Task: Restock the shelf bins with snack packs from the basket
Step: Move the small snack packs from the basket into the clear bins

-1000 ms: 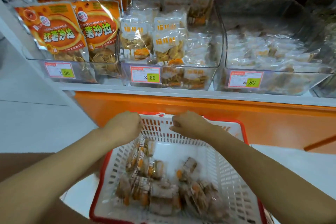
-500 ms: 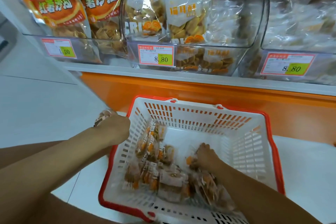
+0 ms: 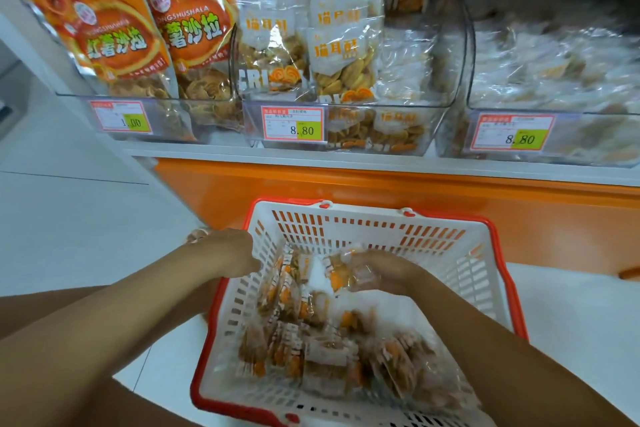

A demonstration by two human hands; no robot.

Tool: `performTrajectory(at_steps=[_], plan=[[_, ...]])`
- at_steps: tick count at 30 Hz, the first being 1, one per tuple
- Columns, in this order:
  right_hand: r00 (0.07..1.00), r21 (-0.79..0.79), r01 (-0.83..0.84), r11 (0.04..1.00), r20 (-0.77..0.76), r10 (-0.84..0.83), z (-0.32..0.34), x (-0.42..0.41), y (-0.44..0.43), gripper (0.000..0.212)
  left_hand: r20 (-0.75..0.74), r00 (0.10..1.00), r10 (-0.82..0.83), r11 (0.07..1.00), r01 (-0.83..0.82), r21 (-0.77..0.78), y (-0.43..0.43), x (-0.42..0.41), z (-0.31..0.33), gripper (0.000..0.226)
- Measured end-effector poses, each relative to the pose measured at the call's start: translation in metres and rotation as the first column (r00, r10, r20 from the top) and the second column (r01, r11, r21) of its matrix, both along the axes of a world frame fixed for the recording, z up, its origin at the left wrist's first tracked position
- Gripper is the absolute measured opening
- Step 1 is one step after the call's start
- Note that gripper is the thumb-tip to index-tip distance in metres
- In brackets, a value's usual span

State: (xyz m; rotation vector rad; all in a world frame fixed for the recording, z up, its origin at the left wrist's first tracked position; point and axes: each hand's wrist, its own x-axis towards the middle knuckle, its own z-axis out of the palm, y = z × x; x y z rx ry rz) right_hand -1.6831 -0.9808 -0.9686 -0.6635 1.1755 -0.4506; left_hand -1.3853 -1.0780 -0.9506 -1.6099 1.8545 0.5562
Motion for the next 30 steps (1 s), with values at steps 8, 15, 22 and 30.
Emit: performTrajectory(at_steps=[8, 15, 22, 30], plan=[[0.974, -0.421, -0.13, 0.898, -0.222, 0.037, 0.124, 0.016, 0.002, 0.045, -0.635, 0.754, 0.165, 0.984, -0.087, 0.152, 0.051, -0.071, 0.144, 0.051], [0.968, -0.559, -0.025, 0.829, -0.22, -0.119, 0.182, 0.003, -0.003, 0.065, -0.846, 0.427, 0.319, 0.947, -0.125, 0.295, 0.051, -0.085, 0.199, 0.014], [0.962, -0.617, 0.264, 0.742, 0.112, -0.25, 0.22, -0.013, -0.001, 0.043, -0.914, 0.218, 0.343, 0.938, -0.134, 0.321, 0.045, -0.1, 0.237, 0.015], [0.791, -0.758, 0.429, 0.491, 0.053, -0.609, 0.25, -0.001, -0.007, 0.012, -0.979, 0.019, 0.205, 0.938, -0.289, 0.191, 0.033, -0.139, 0.258, 0.009]])
